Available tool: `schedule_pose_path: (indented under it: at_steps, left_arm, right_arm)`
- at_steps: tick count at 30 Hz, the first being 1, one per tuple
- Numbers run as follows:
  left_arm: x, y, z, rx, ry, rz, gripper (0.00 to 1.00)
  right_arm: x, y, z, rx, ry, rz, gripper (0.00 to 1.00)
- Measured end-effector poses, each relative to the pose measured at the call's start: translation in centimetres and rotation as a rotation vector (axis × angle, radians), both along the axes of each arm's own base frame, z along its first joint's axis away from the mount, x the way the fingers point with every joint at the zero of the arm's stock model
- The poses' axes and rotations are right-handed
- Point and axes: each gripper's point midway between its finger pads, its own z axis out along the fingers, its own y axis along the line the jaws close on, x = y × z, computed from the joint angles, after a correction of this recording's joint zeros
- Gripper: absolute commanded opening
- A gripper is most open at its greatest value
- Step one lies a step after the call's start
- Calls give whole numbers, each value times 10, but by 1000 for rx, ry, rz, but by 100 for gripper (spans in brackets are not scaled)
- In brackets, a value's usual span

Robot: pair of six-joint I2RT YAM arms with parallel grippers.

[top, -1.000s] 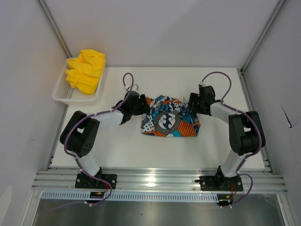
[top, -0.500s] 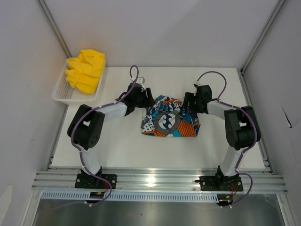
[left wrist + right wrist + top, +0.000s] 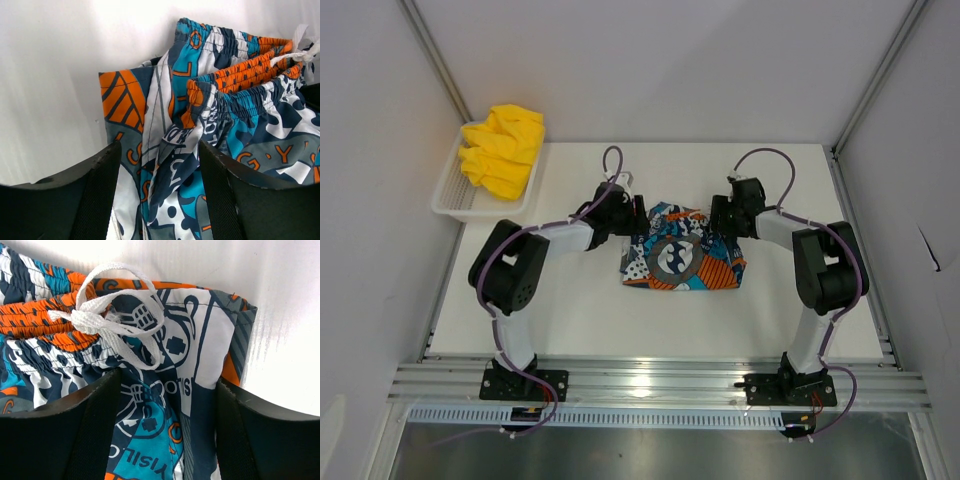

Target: Fold and stack the shorts

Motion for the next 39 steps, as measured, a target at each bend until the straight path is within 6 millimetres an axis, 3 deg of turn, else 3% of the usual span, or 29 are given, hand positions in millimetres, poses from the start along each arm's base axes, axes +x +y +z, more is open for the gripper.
schedule_pose_path:
  at_steps: [9,13,14,17,21,26,28,35,36,37,38,39]
  left_arm:
    - [-1,-18,-6,40,-12,-48,48]
    - [3,-18,-22,99,6,-20,22]
    - [3,-16,-27,114,17,-8,17]
    - [6,-11,-31,133,30,24,7]
    - [11,-4,-30,141,32,62,0]
    - [17,6,-31,130,42,109,1]
    - [18,8,-30,122,47,117,7]
    - [18,8,-30,110,63,118,8]
    - [18,8,-30,110,65,118,12]
    - [18,8,-29,111,67,118,16]
    - [17,8,-29,111,70,118,21]
    - [17,9,-29,111,72,119,32]
  right_arm:
    - [-1,1,-2,-20,5,6,56]
    - [0,3,-3,-30,3,11,46]
    - [-1,3,-3,-32,6,11,39]
    - [-1,2,-4,-37,8,11,31]
    - [-1,2,-4,-37,8,7,13]
    - [-1,3,-4,-30,9,2,3]
    - [-1,4,-4,-26,9,4,3]
    - [-1,4,-4,-22,10,3,0]
    - [-1,4,-4,-21,10,2,3]
    - [-1,5,-4,-21,10,1,11]
    - [-1,4,-4,-20,10,0,38]
    - [-1,4,-4,-16,12,-7,49]
